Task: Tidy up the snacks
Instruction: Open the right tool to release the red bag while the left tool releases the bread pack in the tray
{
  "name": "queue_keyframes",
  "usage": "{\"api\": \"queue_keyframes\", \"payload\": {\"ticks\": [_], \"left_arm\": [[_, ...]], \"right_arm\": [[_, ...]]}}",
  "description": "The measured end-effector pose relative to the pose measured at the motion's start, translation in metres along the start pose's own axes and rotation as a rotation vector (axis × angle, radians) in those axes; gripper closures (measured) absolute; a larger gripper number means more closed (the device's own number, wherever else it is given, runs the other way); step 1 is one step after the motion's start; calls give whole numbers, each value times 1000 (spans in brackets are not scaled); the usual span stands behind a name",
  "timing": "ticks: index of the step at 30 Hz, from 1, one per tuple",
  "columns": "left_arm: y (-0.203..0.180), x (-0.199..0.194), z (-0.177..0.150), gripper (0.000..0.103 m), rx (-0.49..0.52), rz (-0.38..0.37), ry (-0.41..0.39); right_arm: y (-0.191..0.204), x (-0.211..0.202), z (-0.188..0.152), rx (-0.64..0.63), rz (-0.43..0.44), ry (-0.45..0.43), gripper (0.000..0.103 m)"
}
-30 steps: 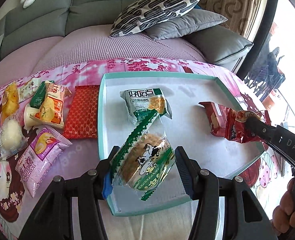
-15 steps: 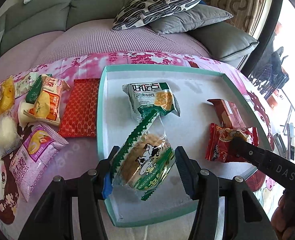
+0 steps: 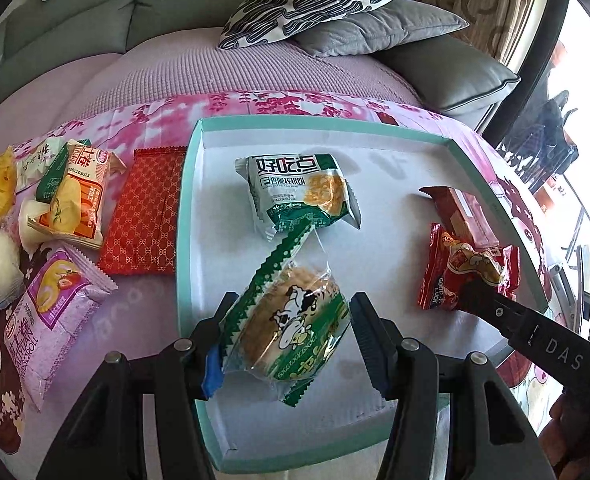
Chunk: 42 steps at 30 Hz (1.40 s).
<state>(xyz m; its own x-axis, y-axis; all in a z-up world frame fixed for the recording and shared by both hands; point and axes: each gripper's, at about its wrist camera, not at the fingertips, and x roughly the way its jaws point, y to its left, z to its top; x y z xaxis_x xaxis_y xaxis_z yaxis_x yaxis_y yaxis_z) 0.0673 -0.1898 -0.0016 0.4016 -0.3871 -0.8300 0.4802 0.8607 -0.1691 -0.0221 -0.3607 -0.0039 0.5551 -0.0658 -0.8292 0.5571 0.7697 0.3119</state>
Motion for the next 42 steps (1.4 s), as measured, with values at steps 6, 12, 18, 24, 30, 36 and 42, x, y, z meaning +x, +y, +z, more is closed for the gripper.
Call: {"api": "queue_keyframes", "payload": {"ticks": [6,12,18,24,30,36,42], "left_arm": [[-2,0,0,36,14,8,1],[-3,0,-1,33,27,6,1],[-3,-6,1,31,24,0,-11],[0,-24,6,19,13,4,-57],[14,-35,10,18,-30,52,-95],[36,-38,10,17,-97,125,-119],[53,-37,7,17,-157,163,-115]], "right_arm": [[8,3,-1,-57,-51,4,38],[8,3,-2,-71,-63,-6,33],[9,2,-1,-81,-79,-18,28],[8,-11,3,-72,-78,-53,25],[14,-15,3,-90,-64,-79,16],[18,-17,2,-110,-65,-102,5],[18,-17,1,-106,-62,-113,1]]}}
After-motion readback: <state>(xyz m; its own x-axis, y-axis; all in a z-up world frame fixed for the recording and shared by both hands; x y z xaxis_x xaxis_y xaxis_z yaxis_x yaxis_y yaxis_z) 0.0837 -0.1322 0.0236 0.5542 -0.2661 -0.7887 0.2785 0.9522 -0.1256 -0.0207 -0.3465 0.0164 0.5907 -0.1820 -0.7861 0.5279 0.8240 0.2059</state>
